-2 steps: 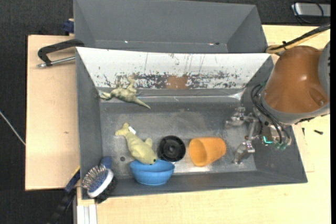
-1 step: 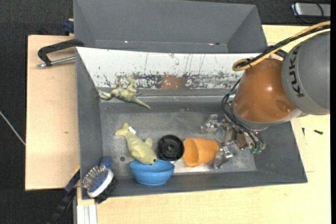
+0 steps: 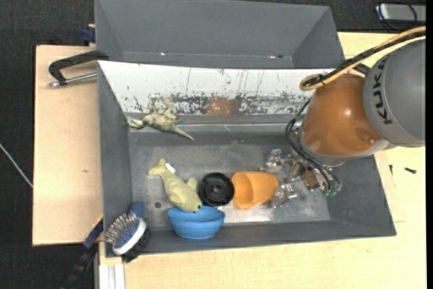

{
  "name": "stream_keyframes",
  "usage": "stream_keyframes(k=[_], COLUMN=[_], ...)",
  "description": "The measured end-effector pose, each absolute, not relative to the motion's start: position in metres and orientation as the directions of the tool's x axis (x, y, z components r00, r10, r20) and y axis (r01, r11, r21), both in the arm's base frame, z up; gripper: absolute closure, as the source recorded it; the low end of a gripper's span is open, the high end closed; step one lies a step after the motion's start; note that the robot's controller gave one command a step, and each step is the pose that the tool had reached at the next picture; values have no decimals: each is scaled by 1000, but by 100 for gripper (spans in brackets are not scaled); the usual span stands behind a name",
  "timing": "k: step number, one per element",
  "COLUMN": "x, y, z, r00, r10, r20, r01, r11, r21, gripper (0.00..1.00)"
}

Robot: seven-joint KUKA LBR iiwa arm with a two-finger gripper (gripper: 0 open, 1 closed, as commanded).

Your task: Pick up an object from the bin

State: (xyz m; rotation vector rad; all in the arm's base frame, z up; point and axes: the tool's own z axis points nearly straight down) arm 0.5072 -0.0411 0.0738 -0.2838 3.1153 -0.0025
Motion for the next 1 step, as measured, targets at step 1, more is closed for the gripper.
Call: stream_keyframes(k=[1], x=[513], y=[-53], z=[218], r00=[-985], r10=[-169], r20=[-14], r01=[-169], r11=[986], r21=[-3], gripper=[100])
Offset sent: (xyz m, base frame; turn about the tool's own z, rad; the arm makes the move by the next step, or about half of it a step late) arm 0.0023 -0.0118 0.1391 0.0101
